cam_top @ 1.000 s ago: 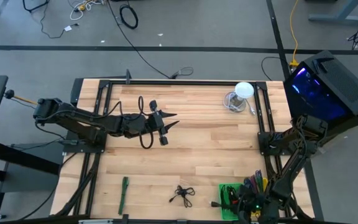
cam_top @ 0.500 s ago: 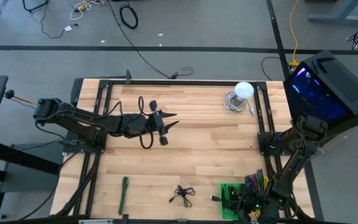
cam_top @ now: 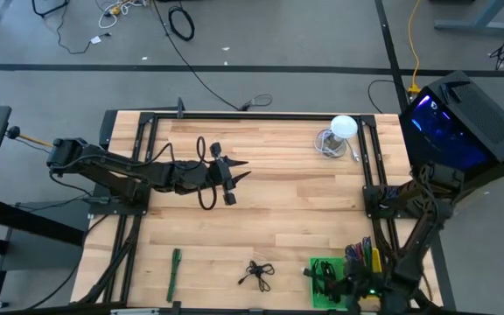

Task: Pick & Place USB Port
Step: Put the black charger cable into the green basket

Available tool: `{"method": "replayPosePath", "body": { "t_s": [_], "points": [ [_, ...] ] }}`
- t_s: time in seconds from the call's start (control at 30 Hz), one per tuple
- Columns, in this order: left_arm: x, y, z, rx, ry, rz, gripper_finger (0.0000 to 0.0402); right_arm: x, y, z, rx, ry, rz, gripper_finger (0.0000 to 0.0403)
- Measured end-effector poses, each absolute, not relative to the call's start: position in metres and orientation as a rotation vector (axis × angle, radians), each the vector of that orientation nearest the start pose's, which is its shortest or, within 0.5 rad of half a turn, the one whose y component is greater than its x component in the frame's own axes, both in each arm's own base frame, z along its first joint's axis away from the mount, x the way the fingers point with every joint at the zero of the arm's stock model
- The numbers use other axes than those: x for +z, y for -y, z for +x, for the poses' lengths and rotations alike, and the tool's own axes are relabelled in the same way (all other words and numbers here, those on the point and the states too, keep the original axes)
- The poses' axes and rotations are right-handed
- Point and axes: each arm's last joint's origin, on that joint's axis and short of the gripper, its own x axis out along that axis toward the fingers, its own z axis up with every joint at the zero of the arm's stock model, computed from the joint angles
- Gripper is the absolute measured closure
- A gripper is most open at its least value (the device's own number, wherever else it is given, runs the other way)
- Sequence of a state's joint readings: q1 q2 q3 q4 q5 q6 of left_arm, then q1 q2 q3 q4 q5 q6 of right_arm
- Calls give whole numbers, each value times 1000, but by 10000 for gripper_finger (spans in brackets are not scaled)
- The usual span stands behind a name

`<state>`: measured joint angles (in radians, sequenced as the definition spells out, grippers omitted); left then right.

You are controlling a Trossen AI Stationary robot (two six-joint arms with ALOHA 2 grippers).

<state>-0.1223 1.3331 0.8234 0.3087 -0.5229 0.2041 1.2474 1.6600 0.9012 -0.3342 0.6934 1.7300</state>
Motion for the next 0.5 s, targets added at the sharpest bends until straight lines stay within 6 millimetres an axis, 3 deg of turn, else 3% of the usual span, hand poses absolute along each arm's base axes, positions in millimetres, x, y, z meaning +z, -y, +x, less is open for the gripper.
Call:
{"method": "replayPosePath", "body": {
  "t_s": [0.2, 0.5],
  "points": [
    [274, 21, 291, 380, -236, 256, 264, 160, -286, 86, -173, -733, 791, 402],
    [274, 21, 291, 380, -238, 256, 264, 159, -288, 85, -167, -787, 810, 398]
  ]
}}
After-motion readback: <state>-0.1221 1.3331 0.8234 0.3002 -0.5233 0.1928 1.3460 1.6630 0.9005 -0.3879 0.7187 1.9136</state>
